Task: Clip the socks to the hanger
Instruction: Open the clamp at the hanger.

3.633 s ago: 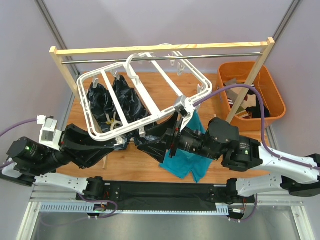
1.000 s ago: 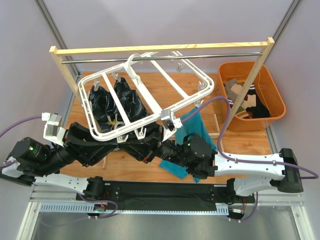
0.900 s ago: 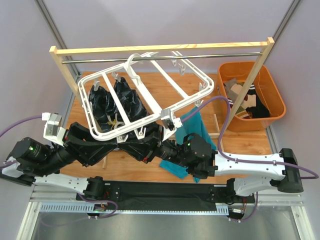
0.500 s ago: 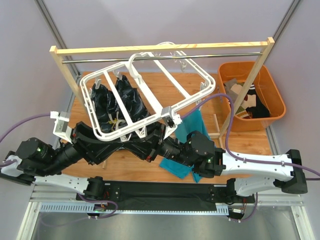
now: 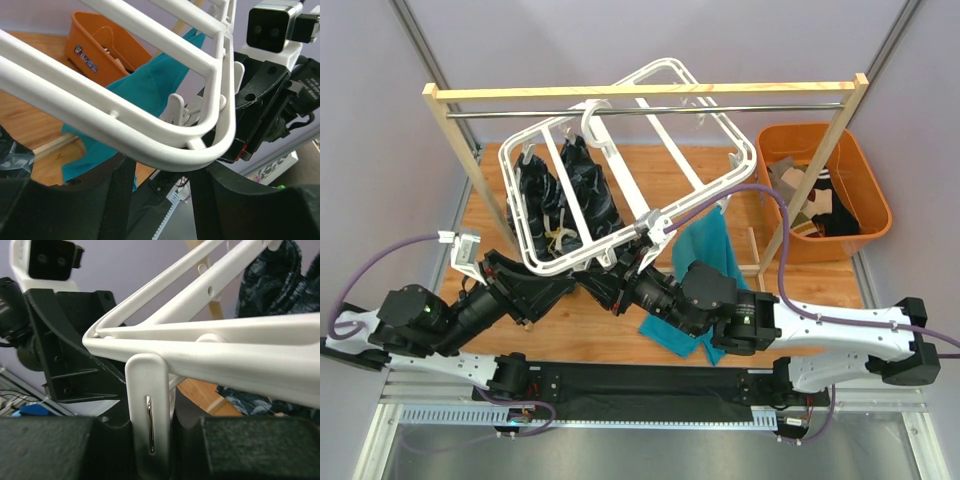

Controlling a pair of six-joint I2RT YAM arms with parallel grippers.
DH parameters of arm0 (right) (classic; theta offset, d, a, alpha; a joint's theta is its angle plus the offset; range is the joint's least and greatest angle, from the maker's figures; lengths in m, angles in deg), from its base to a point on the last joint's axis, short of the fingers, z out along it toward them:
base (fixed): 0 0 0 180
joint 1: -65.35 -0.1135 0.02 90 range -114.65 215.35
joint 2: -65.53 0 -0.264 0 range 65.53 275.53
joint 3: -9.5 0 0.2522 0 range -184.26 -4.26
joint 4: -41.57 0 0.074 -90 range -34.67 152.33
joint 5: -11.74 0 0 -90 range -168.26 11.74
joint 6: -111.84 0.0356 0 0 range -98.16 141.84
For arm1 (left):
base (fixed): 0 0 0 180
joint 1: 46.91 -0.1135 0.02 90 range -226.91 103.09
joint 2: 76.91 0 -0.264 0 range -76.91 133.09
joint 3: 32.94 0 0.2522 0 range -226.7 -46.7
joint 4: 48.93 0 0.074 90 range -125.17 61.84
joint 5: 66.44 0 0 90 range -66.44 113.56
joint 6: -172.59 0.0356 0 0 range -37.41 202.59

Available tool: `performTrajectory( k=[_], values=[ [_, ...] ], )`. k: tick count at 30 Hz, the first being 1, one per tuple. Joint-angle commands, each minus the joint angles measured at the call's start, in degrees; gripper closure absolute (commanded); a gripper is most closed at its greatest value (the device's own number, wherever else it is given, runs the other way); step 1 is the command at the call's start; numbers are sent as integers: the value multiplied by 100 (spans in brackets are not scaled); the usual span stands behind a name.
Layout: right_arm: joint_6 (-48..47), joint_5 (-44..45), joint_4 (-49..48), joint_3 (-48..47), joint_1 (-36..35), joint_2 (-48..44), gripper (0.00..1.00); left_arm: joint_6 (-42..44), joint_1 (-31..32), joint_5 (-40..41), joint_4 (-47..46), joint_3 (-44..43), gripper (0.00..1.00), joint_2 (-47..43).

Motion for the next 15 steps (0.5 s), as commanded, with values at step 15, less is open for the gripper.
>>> performTrajectory(
  k=[15],
  values=[
    [-354, 1850, 1400, -313, 1, 468, 100, -497, -1, -195, -769, 1173, 54, -594]
  ],
)
